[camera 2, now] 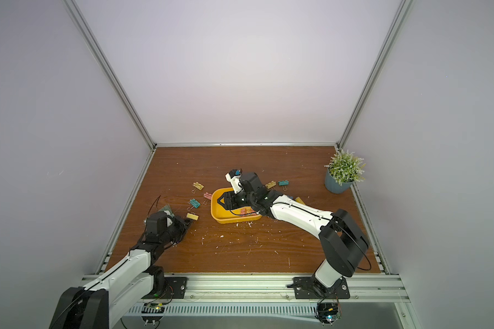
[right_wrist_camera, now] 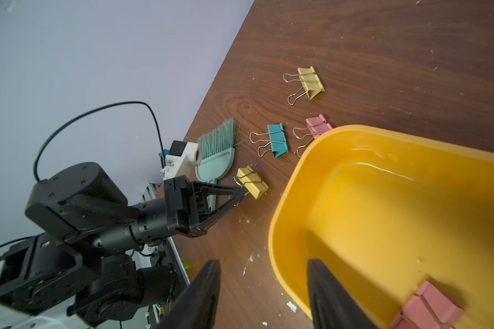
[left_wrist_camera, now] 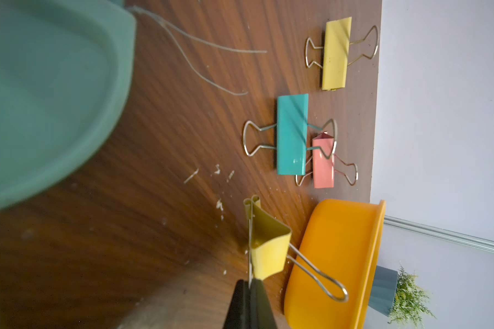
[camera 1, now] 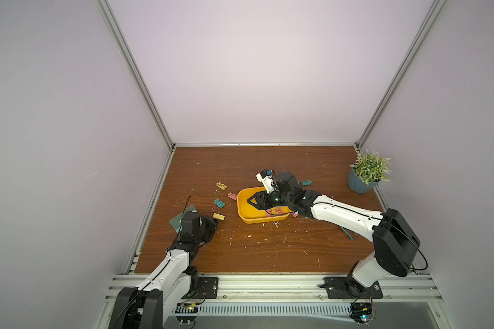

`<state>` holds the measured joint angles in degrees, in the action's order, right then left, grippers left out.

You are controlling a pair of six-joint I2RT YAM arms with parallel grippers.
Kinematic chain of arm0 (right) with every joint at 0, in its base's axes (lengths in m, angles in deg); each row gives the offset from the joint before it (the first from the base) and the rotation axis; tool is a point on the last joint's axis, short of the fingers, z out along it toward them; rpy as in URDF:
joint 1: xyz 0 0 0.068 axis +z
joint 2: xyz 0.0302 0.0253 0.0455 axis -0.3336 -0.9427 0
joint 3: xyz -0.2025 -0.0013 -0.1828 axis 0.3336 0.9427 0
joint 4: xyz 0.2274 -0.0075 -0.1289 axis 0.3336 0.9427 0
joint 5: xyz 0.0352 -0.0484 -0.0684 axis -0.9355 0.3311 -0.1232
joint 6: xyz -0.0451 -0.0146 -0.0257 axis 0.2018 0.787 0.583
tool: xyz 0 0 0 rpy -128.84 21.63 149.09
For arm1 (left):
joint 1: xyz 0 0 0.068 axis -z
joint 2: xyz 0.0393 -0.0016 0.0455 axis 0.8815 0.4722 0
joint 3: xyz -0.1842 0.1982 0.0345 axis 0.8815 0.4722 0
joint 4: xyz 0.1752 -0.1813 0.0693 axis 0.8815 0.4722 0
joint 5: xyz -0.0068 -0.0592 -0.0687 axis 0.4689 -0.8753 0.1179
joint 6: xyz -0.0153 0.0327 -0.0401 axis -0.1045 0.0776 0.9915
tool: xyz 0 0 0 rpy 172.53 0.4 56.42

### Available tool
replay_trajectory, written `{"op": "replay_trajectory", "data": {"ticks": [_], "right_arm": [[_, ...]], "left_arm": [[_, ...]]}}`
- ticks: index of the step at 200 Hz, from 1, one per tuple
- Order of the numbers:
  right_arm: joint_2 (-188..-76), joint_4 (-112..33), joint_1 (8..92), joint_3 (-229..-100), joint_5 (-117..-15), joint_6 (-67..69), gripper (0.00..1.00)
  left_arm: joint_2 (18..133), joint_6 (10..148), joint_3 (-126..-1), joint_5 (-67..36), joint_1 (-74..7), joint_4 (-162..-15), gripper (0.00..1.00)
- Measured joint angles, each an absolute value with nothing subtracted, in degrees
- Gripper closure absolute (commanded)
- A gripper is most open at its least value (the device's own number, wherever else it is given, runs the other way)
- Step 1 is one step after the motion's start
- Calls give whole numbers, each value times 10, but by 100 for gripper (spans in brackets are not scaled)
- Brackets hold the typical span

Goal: Take out the binder clips from the storage box
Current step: Place the binder clip at the center of the board.

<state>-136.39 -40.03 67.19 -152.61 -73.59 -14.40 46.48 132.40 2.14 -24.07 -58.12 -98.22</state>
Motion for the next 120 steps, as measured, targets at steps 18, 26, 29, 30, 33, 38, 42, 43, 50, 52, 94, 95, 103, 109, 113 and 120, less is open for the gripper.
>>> {"op": "replay_trajectory", "data": {"ticks": [18,26,29,30,33,38,42,43,50,52,94,95,103,109,113,120], "right_arm": [[-1381,-383,682,-1549,-735,-133,45],[-1387,-376,687,-1558,-735,-128,45],[-1389,-374,689,-1561,-735,-127,45],[-1390,-373,689,-1562,-735,-126,45],[-1392,-371,691,-1564,-735,-125,45],[-1394,-370,693,-1567,-734,-123,45],[-1396,-369,694,-1569,-734,-122,45],[-1396,-369,695,-1569,-734,-122,45],[-1398,-368,697,-1570,-734,-121,45],[-1398,-368,697,-1570,-734,-121,45],[-1400,-352,700,-1570,-721,-115,45],[-1400,-352,700,-1570,-720,-115,45],[-1400,-349,700,-1570,-715,-113,45],[-1399,-347,700,-1570,-707,-112,44],[-1399,-345,700,-1570,-704,-111,44],[-1398,-342,700,-1569,-696,-110,44]], "left_arm": [[474,1322,19,-241,-583,-987,90],[474,1322,19,-240,-584,-984,86],[473,1320,19,-239,-584,-981,86],[473,1320,19,-239,-584,-980,86],[473,1320,19,-239,-584,-977,86],[473,1319,20,-238,-584,-970,85],[473,1319,20,-235,-585,-965,84],[472,1318,20,-235,-585,-964,84],[469,1317,21,-233,-586,-953,78],[468,1318,21,-233,-586,-951,76],[423,1298,20,-204,-591,-894,69],[422,1296,20,-203,-592,-893,70],[413,1289,18,-197,-598,-878,70],[407,1282,15,-192,-605,-864,69],[404,1279,12,-188,-610,-854,69],[397,1272,7,-181,-618,-838,68]]}}
